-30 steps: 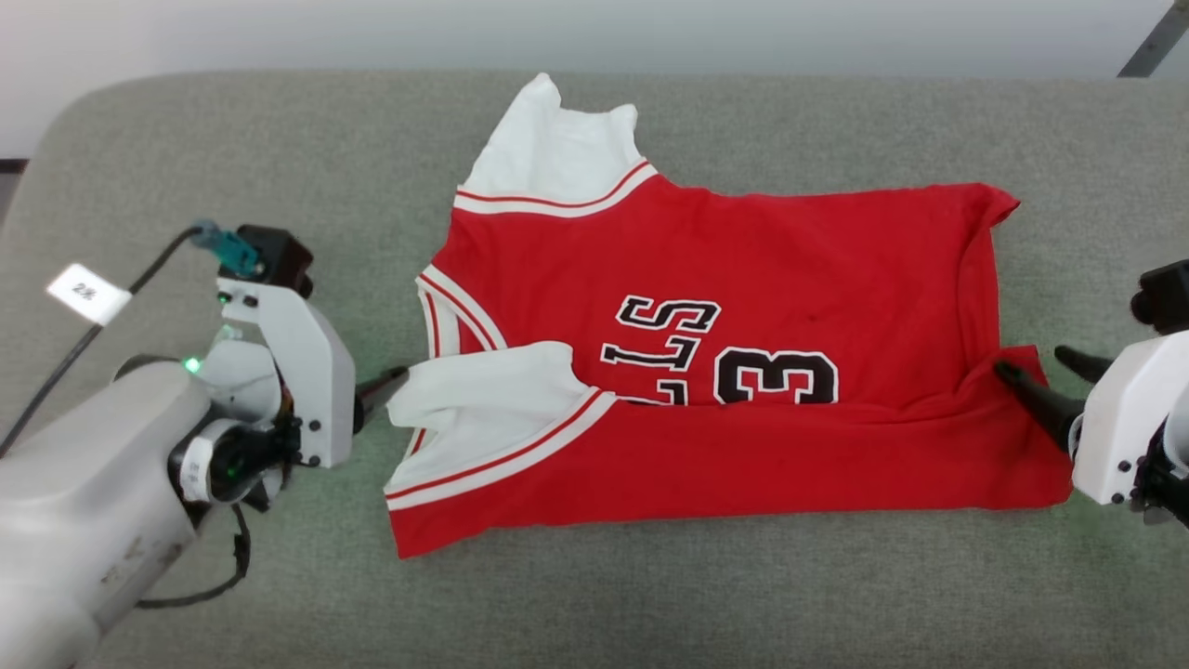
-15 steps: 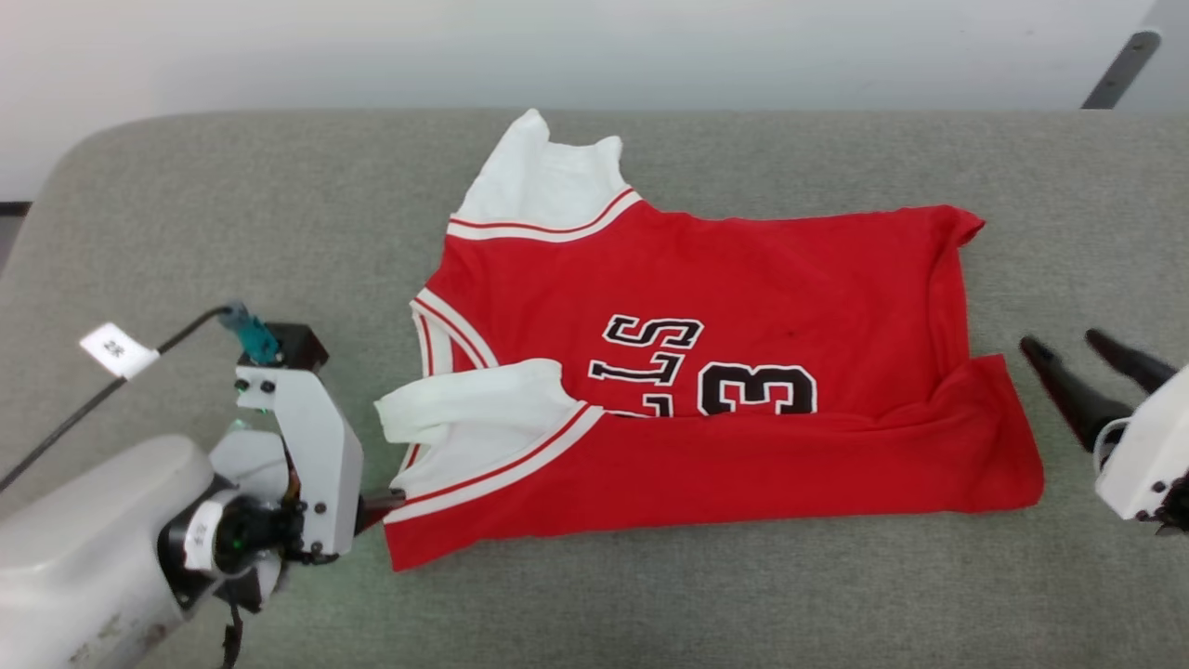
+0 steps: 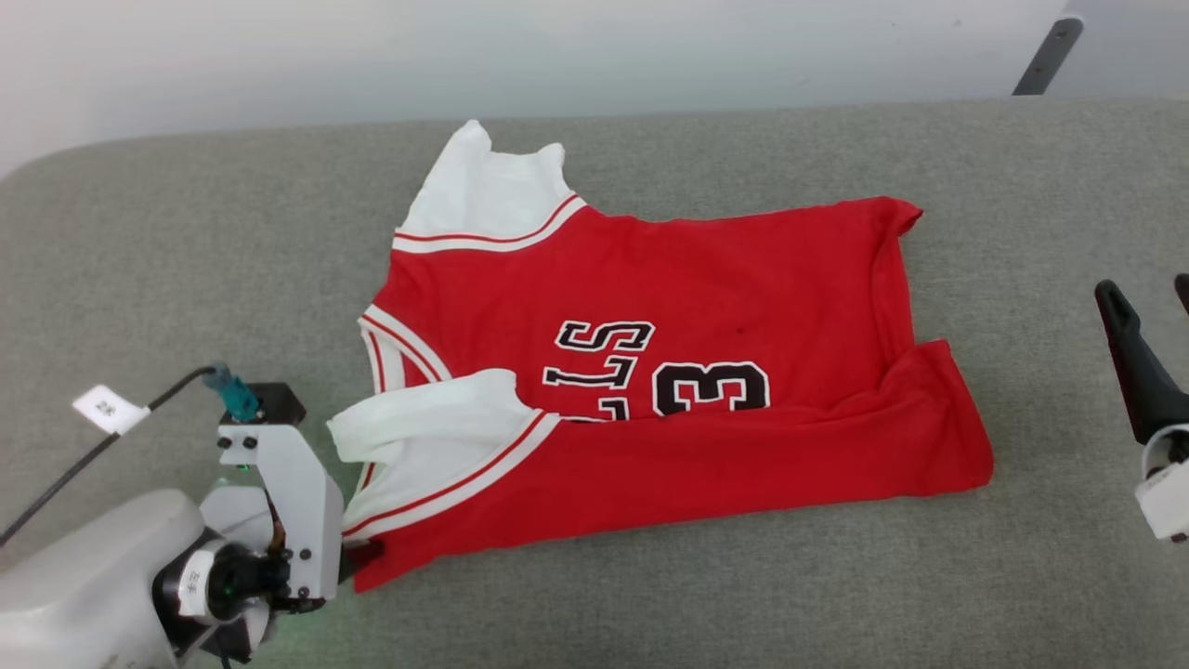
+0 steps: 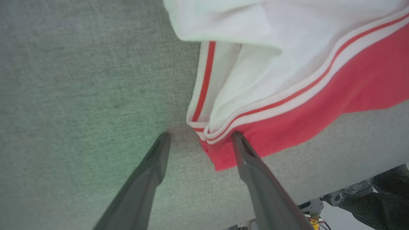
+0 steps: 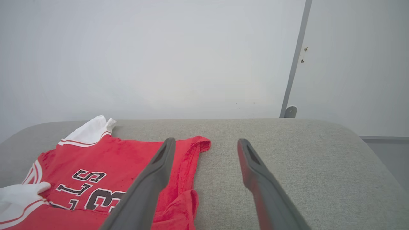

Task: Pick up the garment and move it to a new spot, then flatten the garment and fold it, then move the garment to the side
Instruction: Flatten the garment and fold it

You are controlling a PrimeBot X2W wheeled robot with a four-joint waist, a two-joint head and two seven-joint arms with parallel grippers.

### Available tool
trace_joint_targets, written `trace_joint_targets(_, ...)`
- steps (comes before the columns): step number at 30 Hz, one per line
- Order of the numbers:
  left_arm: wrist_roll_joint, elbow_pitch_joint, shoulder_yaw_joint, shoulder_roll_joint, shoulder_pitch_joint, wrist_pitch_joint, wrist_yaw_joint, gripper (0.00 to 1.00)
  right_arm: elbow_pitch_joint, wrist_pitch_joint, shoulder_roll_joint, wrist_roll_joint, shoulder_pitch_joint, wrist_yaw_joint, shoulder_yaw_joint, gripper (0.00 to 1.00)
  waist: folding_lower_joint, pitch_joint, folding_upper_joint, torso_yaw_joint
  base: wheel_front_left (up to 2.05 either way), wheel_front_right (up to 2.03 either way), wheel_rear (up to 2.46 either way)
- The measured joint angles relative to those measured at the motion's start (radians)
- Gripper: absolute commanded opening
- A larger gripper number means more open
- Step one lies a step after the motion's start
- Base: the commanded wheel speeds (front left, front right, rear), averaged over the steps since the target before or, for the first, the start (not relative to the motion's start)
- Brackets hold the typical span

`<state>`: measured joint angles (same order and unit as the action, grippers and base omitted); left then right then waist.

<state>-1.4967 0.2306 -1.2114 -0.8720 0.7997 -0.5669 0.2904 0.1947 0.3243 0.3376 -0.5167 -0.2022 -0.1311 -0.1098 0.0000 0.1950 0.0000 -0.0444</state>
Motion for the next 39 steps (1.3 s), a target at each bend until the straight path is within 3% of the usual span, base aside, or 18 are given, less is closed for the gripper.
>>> trace_joint_targets(7, -0.037, 0.072, 0.025, 0.032, -0.016, 0.023, -0.034, 1.0, 0.069, 0.02, -0.074, 0.035, 0.064, 0.0, -0.067, 1.0, 0.0, 0.011, 0.0, -0.015, 0.0, 0.0, 0.0)
trace_joint_targets(8, -0.044, 0.079, 0.027, 0.038, -0.017, 0.022, -0.045, 0.4, 0.073, 0.032, -0.078, 0.035, 0.073, 0.0, -0.071, 1.0, 0.0, 0.014, 0.0, -0.016, 0.0, 0.0, 0.0)
trace_joint_targets(9, -0.051, 0.089, 0.031, 0.041, -0.018, 0.022, -0.051, 0.0, 0.073, 0.044, -0.085, 0.035, 0.082, 0.0, -0.076, 1.0, 0.0, 0.016, 0.0, -0.016, 0.0, 0.0, 0.0)
trace_joint_targets(23, -0.027, 0.122, 0.033, 0.063, 0.012, 0.021, -0.093, 0.0, -0.022, 0.329, -0.103, -0.027, 0.098, 0.0, -0.05, 1.0, 0.0, 0.047, 0.0, -0.001, 0.0, 0.0, 0.0)
trace_joint_targets(38, -0.003, 0.143, 0.047, 0.131, 0.071, 0.038, -0.121, 0.0, -0.336, 0.481, -0.063, -0.011, -0.09, 0.0, 0.062, 1.0, 0.0, 0.104, 0.0, 0.065, 0.0, 0.0, 0.0)
trace_joint_targets(39, -0.003, 0.147, 0.048, 0.135, 0.072, 0.04, -0.123, 0.0, -0.351, 0.492, -0.053, -0.011, -0.102, 0.0, 0.076, 0.42, 0.0, 0.106, 0.0, 0.068, 0.0, 0.0, 0.0)
